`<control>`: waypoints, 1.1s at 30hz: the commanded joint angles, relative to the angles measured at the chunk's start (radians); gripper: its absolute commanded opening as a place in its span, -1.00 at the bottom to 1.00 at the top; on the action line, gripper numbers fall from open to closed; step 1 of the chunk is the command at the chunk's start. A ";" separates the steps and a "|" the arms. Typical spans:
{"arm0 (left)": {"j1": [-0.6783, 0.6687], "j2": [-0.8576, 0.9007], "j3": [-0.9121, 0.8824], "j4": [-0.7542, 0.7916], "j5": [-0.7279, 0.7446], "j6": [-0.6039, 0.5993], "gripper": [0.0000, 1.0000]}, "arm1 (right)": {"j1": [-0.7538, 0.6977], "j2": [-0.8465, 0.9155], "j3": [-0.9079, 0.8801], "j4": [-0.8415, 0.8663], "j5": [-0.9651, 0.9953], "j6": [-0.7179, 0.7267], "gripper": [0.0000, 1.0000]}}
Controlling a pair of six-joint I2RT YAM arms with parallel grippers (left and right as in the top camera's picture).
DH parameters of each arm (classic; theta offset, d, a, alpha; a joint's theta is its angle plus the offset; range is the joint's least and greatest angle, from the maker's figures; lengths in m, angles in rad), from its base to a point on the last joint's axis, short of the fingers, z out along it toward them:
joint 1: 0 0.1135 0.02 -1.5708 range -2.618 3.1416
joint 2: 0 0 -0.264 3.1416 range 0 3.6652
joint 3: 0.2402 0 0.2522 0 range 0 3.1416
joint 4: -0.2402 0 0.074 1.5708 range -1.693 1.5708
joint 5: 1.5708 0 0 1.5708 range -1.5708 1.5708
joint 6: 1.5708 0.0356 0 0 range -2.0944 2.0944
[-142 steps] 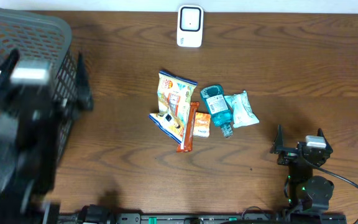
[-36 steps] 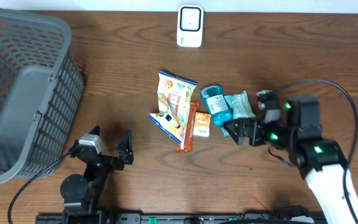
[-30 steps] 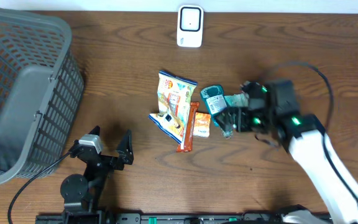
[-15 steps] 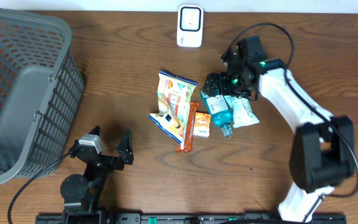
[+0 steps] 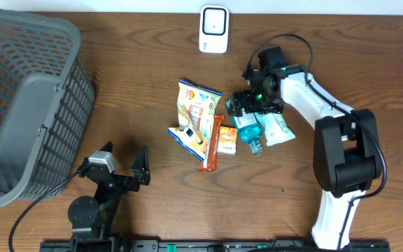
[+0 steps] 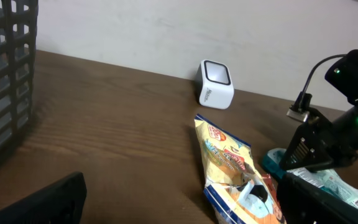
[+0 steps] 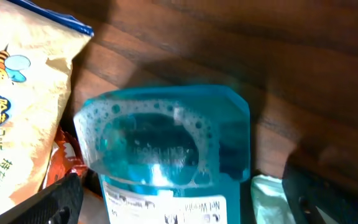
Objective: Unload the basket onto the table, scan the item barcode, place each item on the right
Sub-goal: 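Move the right gripper over the blue bottle and grasp its neck, then lift the blue bottle and raise it toward the scanner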
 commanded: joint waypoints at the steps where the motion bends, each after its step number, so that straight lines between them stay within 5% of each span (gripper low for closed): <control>1: 0.005 0.000 -0.028 -0.011 0.016 0.002 0.96 | 0.012 0.097 -0.008 -0.009 -0.024 -0.068 0.84; 8: 0.005 0.000 -0.028 -0.011 0.016 0.002 0.96 | 0.045 0.171 -0.008 -0.044 -0.021 -0.136 0.47; 24: 0.005 0.000 -0.028 -0.011 0.016 0.002 0.96 | 0.052 0.180 0.077 -0.172 0.048 -0.122 -0.97; 33: 0.005 0.000 -0.028 -0.011 0.016 0.002 0.96 | 0.069 0.180 0.305 -0.402 0.328 0.074 -0.97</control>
